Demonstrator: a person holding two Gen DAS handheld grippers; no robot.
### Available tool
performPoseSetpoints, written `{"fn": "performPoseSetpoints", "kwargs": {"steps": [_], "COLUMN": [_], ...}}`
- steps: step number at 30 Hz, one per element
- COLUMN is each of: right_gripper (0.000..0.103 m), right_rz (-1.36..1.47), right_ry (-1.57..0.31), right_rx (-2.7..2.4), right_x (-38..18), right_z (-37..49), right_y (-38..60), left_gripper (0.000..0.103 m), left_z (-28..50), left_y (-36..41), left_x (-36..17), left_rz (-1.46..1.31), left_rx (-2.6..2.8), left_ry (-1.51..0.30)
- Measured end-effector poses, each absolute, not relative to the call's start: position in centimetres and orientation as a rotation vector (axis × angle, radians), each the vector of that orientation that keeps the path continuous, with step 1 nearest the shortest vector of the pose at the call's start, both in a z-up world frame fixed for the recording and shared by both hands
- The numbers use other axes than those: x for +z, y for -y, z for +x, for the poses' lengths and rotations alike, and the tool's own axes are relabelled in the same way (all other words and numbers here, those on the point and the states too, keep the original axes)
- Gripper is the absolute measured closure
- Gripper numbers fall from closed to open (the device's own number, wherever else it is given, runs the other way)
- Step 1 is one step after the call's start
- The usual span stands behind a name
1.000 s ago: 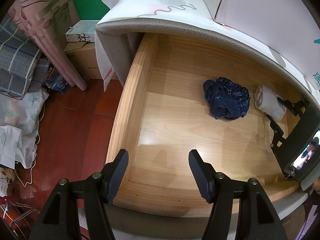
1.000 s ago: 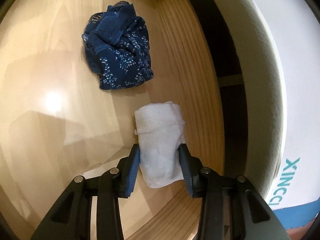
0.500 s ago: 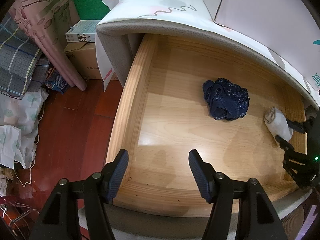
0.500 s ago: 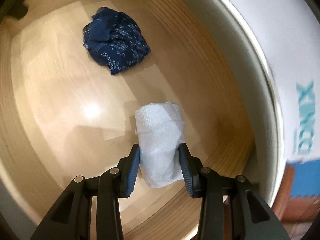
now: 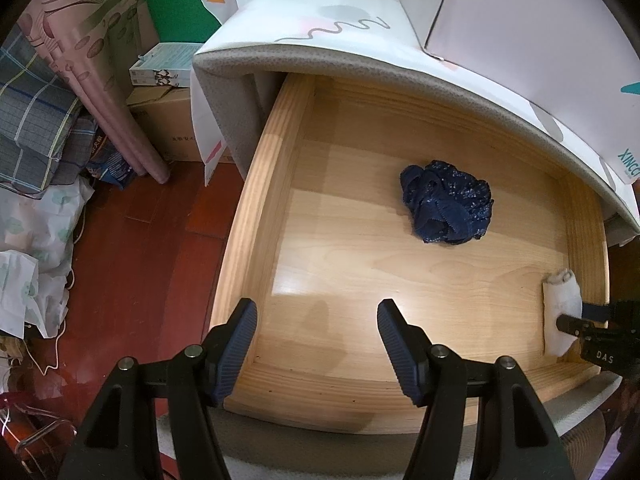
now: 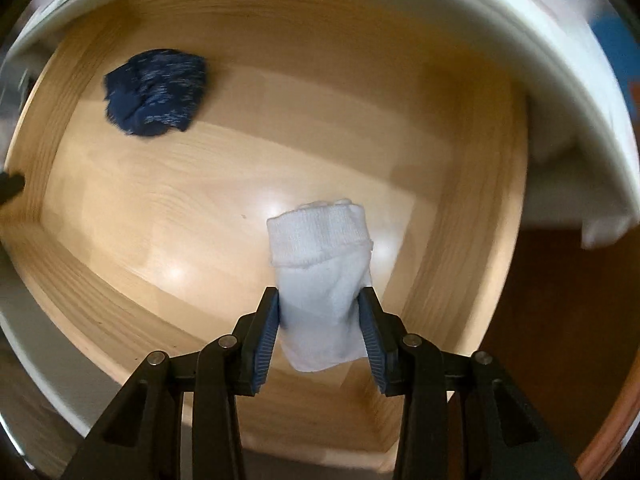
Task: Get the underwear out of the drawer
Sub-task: 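Close the right gripper on the white sock and lift it, then lower the left gripper onto the navy patterned underwear and grasp it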
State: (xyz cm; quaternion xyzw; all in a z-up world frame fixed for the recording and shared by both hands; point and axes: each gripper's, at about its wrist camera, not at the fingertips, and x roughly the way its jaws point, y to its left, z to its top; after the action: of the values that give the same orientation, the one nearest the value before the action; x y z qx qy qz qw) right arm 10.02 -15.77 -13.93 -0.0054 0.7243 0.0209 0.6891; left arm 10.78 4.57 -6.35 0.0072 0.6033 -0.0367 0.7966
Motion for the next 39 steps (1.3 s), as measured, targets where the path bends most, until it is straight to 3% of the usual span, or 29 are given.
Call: {"fn": "performPoseSetpoints", "kwargs": {"steps": [10,24,39], "right_gripper": [0.061,0.059,0.059], "right_rz": [0.117,0.076,0.082], "right_ry": [-1.712,-1.625,-1.615], "right_rx": [-0.059,-0.115,-0.099], "right_x": [-14.1,-17.2,-16.2], "right_z": [8.5,6.1,5.3], "right_y": [19.0,18.2,17.2], "left_gripper": [0.039,0.039,0.039], "left_z": [10.7,10.2,10.5], "left_y": [-4.5,-1.8,5.3], "left_x": [-6.2,-6.2,-6.2], "left_rz": [0.021,0.158,0.594], "left_rx": [-0.088,-0.183,-0.505], "left_ry": [-1.289,-1.276,-1.111]}}
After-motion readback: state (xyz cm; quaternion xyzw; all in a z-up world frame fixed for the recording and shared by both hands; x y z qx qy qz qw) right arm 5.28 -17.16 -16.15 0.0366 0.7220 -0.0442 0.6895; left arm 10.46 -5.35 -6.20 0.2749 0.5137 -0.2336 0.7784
